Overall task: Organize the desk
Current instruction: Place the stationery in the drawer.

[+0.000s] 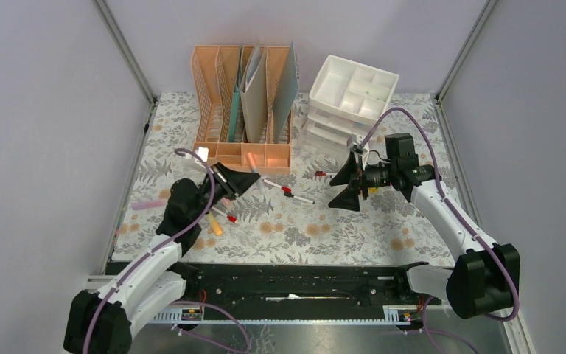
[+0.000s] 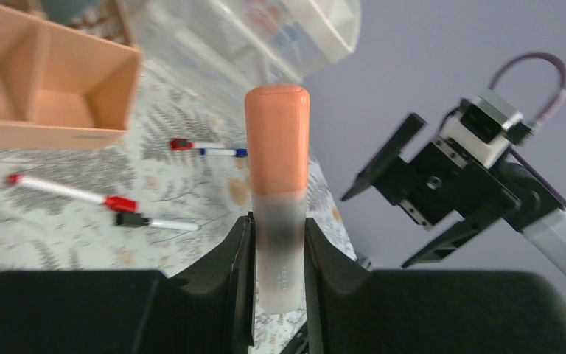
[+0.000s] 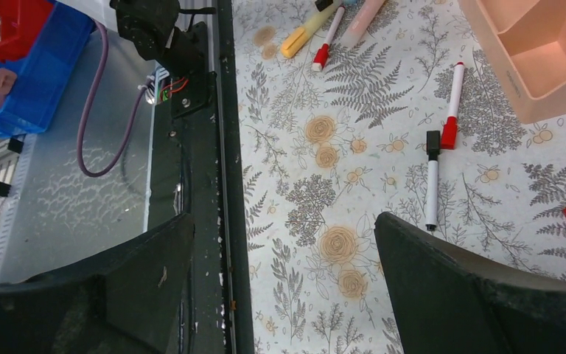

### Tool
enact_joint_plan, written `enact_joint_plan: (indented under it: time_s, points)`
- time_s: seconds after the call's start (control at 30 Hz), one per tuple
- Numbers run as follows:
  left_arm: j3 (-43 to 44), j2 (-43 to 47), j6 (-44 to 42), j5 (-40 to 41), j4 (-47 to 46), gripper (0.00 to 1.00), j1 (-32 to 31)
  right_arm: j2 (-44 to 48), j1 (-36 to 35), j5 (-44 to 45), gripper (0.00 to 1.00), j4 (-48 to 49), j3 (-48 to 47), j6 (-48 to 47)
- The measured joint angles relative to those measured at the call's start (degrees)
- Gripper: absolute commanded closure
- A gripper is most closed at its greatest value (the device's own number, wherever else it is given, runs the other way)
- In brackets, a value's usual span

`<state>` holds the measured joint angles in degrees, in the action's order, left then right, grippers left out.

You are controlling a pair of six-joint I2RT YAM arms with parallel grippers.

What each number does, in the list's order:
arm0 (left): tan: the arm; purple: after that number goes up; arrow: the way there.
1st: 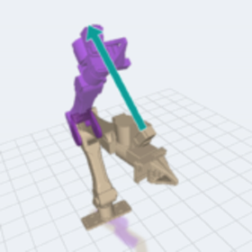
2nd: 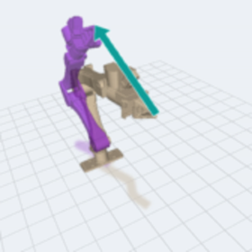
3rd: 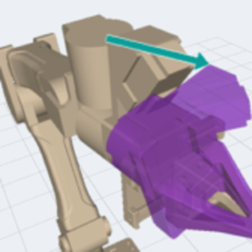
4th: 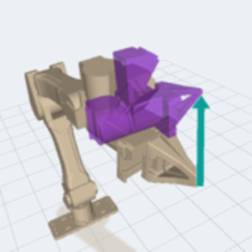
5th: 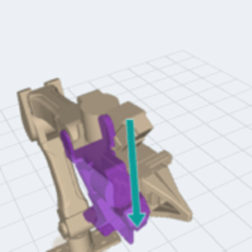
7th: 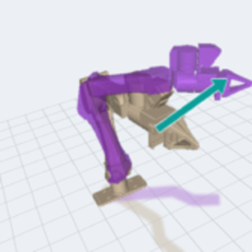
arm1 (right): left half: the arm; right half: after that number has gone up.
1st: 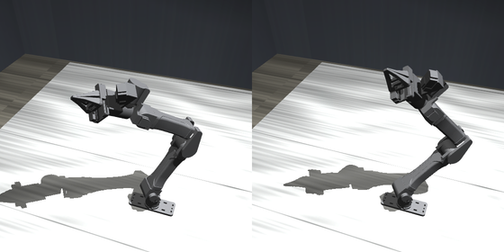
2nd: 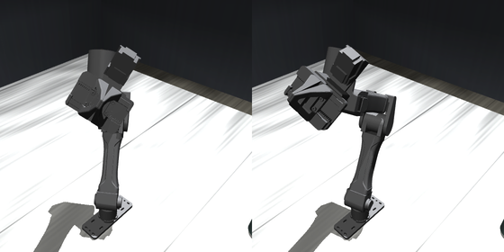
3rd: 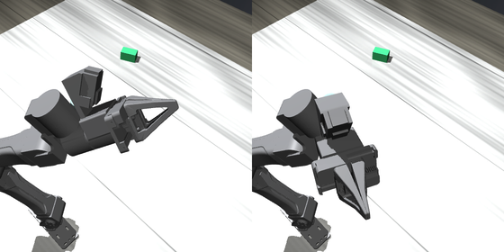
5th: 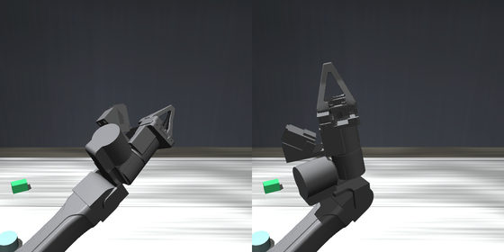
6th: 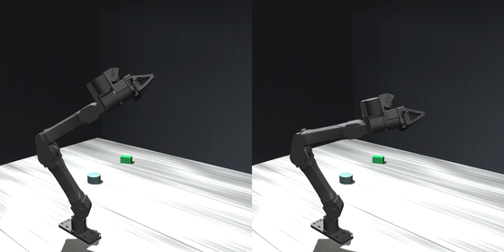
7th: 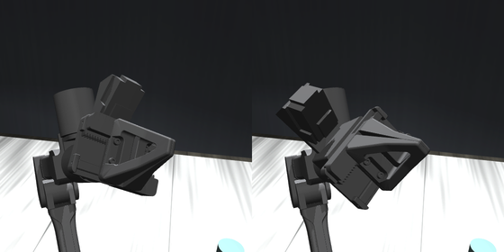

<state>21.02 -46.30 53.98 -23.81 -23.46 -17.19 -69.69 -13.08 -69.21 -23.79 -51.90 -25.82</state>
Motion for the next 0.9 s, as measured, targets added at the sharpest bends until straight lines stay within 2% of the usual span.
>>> enact_joint_plan:
  time_s: [0.17,0.4,0.67,0.9]
  points:
    - [-0.02,-5.81,-0.59,8.37,-9.99,1.0,-12.92,0.02,-0.04,-0.39,0.02,7.91,2.67,7.69]
    - [4.72,-19.21,-3.91,21.44,-15.32,1.0,-27.56,0.02,-0.22,0.76,0.04,18.32,5.53,17.79]
    - [10.69,-27.93,-5.51,31.95,-21.2,1.0,-35.08,-0.94,-1.92,5.01,0.07,25.77,6.84,24.79]
    - [11.89,-31.15,-4.39,37.24,-23.15,1.0,-39.01,-1.75,-2.56,9.27,0.11,27.98,7.21,27.98]
